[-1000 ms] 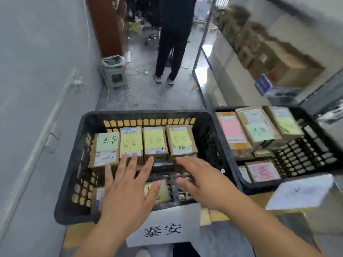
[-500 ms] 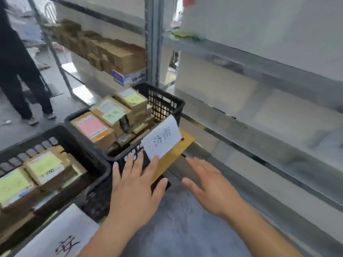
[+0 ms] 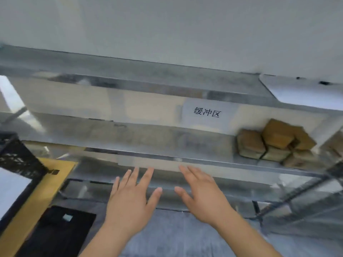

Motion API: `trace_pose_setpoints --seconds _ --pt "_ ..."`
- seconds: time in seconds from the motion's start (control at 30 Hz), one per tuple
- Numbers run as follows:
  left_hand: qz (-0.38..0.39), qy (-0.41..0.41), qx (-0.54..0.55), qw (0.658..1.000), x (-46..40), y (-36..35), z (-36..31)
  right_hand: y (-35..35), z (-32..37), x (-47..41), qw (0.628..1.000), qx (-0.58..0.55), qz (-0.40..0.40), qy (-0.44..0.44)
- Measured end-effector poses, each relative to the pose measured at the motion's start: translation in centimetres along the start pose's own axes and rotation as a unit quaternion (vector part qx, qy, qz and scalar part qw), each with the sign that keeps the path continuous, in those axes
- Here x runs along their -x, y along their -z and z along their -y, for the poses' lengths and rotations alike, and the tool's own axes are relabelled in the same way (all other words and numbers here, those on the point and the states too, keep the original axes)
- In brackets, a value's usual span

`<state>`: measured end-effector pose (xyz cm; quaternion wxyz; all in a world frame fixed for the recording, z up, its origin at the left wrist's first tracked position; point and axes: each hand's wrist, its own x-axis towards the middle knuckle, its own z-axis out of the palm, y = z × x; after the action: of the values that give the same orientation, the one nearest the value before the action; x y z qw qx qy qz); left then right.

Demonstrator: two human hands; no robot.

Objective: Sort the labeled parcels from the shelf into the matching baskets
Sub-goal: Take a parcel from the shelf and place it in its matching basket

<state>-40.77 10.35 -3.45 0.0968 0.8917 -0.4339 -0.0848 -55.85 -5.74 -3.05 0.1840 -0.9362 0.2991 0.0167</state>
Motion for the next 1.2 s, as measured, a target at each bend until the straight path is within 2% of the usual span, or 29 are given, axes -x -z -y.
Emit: trace_pose_setpoints --seconds 0.23,0.4,0.73,0.83,1.0,1.13,1.2 --pt "0.03 -0.107 -0.009 0.994 -9.2 -3.0 -10.1 3.3 -11.7 0.2 0.986 -0.071 -0.039 -0.144" --pt "0.058 -0.178 -0.011 0.982 -16.5 -4.9 -17.0 5.0 -19.0 -1.3 0.972 -0.088 -0.052 -0.211" --pt "0.109 -0.313 -0.044 0.942 -28.3 -7.2 -31.2 9.5 -31.9 -3.4 0.913 -0.155 -0.137 -0.352" --pt "0.106 -0.328 -0.014 0.939 -30.1 -8.0 -35.6 10.6 -35.7 -4.0 0.902 -0.179 -0.157 -0.359" --pt "0.057 -0.338 0.044 0.938 -33.9 -11.2 -44.0 13.2 -44.4 -7.3 0.9 -0.193 -0.202 -0.335" --pt "0.04 -0.255 0.091 0.962 -36.5 -14.3 -48.6 14.8 -49.5 -10.2 0.905 -0.243 -0.214 -0.277" --pt "0.018 -0.217 0.132 0.967 -37.0 -15.0 -50.5 15.0 -51.4 -11.7 0.923 -0.206 -0.211 -0.248"
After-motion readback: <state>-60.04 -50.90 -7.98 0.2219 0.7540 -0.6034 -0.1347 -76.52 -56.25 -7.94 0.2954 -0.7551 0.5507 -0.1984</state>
